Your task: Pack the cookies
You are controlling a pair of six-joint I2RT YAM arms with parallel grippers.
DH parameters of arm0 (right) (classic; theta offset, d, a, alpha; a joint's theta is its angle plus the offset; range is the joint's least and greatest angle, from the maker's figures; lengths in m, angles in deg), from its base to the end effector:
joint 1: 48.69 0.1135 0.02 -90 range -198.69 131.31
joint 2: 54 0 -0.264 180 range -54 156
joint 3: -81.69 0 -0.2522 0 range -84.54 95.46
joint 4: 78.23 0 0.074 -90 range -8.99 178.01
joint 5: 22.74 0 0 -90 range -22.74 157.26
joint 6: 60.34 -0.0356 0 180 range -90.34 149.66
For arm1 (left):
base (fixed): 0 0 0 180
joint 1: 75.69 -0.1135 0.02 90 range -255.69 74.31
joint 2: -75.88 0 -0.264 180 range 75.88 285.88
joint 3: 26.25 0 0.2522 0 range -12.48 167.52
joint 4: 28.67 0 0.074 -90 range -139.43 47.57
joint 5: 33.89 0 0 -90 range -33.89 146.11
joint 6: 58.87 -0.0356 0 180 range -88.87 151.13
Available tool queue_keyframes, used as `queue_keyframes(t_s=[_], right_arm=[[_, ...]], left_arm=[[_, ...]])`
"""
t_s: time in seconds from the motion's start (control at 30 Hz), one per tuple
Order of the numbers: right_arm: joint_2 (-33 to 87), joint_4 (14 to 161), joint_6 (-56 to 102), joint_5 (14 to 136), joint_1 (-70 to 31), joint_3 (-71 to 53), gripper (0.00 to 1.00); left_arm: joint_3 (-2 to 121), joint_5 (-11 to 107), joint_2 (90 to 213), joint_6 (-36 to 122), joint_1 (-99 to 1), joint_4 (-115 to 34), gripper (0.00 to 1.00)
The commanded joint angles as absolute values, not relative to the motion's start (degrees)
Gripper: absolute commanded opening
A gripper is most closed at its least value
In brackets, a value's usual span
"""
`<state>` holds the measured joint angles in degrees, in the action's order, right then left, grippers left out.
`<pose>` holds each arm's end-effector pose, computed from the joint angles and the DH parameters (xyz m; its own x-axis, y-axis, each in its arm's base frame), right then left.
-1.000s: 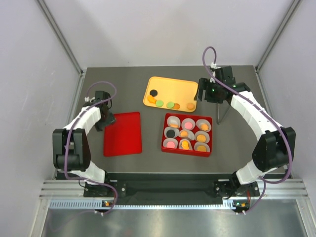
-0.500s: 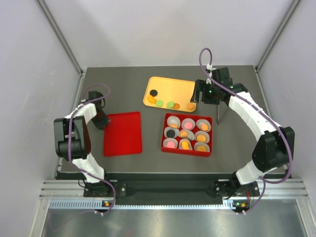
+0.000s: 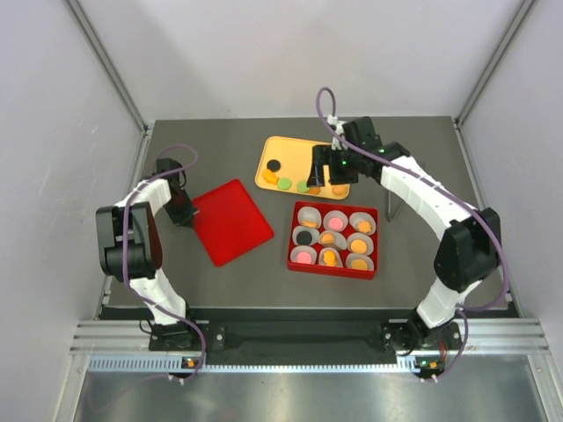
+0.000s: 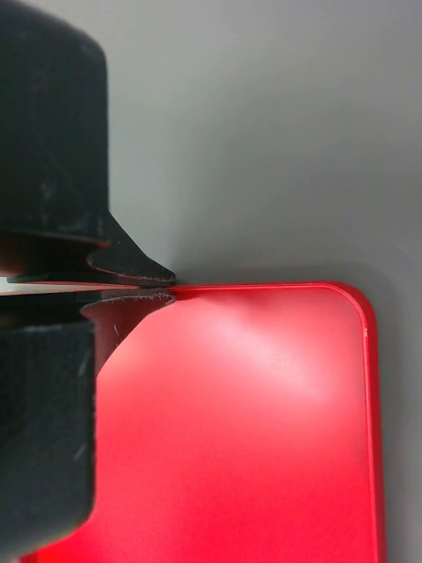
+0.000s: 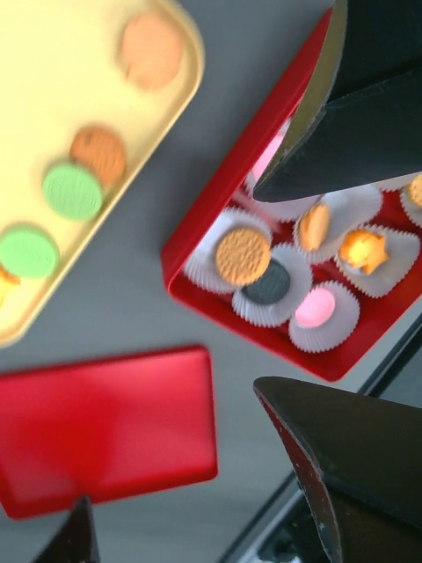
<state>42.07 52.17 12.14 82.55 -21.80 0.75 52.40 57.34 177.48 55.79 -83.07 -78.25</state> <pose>0.3295 0.1776 0.3104 -0.7980 -0.0791 -0.5974 -0.3750 0.8412 0.3895 0.3353 0.0442 0.1692 -0.8035 -0.5247 -0.2814 -0.5172 0.8492 -0.1066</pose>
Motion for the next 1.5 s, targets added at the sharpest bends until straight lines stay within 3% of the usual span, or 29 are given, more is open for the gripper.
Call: queue_keyframes(t_s=[0.0,0.53,1.0,1.1,1.2,1.4,1.47], right_arm=[[46.2,54.3,14.2,87.7,-18.6,6.8,0.8],[65.7,53.3,13.9,94.1,-10.2,22.9,0.8],[69.5,60.7,6.3,103.6,-9.8,24.5,0.8],[69.8,62.2,3.7,105.4,-9.8,24.6,0.75],[69.2,62.4,2.5,106.1,-9.8,24.4,0.62],[67.1,62.4,0.1,106.9,-10.4,23.0,0.28],[66.1,62.3,-0.9,107.0,-10.8,22.5,0.21]], left_arm=[[54.7,50.6,172.1,54.3,-83.0,-80.6,0.0],[54.7,43.9,161.3,53.0,-83.0,-85.0,0.0],[54.5,35.1,158.1,54.2,-82.5,-84.5,0.0],[54.1,34.7,157.5,54.5,-81.7,-83.7,0.0],[53.5,33.9,156.5,54.9,-81.1,-82.3,0.0],[52.9,32.7,154.4,55.7,-78.5,-79.5,0.0],[52.7,33.1,153.9,55.7,-77.9,-79.1,0.0]])
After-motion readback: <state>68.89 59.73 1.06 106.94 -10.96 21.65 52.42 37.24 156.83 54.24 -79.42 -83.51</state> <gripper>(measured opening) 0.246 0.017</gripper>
